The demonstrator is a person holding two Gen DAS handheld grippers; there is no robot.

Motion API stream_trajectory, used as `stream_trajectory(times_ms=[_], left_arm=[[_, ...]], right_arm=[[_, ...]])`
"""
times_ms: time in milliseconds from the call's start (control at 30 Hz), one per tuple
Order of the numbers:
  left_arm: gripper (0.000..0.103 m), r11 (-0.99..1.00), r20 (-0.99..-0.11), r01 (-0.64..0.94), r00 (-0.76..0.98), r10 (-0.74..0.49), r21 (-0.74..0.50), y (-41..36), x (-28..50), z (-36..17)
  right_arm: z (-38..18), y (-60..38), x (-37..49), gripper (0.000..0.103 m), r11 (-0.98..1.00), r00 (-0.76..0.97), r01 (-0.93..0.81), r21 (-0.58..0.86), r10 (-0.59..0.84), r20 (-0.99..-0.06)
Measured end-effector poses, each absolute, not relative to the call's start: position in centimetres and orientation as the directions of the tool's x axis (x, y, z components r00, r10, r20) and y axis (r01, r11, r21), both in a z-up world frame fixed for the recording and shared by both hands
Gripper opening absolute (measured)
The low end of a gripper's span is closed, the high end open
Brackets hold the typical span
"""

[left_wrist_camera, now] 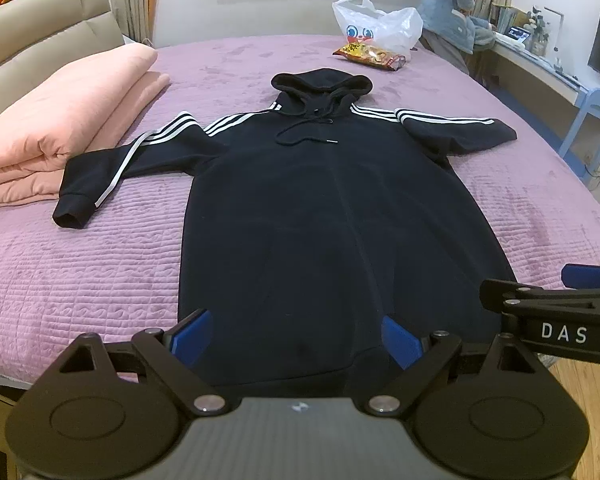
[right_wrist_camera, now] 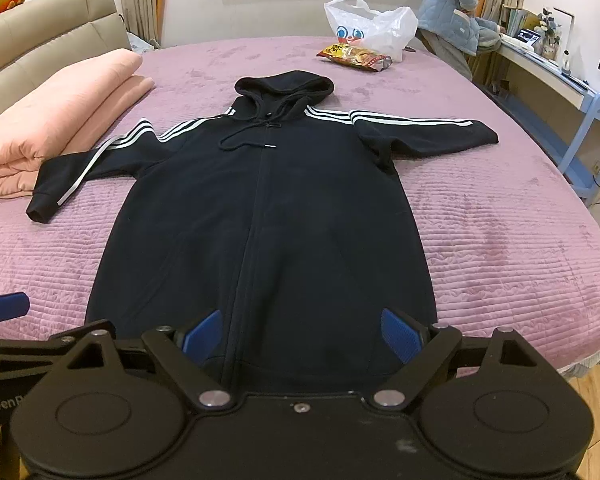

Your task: Fold large clothes

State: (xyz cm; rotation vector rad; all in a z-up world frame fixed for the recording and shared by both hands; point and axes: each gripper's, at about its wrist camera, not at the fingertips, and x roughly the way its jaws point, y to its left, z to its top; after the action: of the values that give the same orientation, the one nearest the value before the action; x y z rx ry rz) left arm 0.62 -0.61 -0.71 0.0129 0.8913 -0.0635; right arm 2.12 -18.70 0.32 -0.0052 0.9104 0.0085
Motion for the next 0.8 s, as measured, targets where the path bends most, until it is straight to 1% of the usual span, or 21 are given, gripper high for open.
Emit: stream_trajectory(times_ms=[267, 333, 567, 633, 800], left_arm=[[0.093, 0.998, -0.775, 0.061, 0.63, -0.053, -0.019, -0.9, 0.9, -1.2], [0.093, 0.998, -0.794, 0.061, 0.607, -0.041, -0.005, -0.8, 1.1, -1.6], [0.093, 0.998, -0.802, 0.056, 0.597, -0.036, -0.003, -0.8, 2.3, -3.0], [0.088, 0.998, -0.808, 0.064, 0.588, -0.045, -0.009, -0.6, 2.9, -3.7], [0.087, 0.999, -0.832, 0.041, 0.553, -0.041, -0.022, 0.0, 5.2, -6.1]], right_arm=[[-0.2, -18.9, 2.5, 0.101, 1.0, 0.602, -0.004, 0.007, 0.008, -0.798], [-0.3, -19.0, 2.6, 0.101, 1.0, 0.598, -0.004, 0.01, 0.011, -0.802], [-1.6, -20.9, 4.0, 0.101, 1.0, 0.586, 0.021, 0.021, 0.004, -0.811], [-2.4, -22.5, 5.0, 0.101, 0.998, 0.584, 0.035, 0.055, 0.024, -0.812], [-4.4, -29.6, 9.2, 0.101, 0.972, 0.629, 0.132, 0.196, 0.071, -0.774]])
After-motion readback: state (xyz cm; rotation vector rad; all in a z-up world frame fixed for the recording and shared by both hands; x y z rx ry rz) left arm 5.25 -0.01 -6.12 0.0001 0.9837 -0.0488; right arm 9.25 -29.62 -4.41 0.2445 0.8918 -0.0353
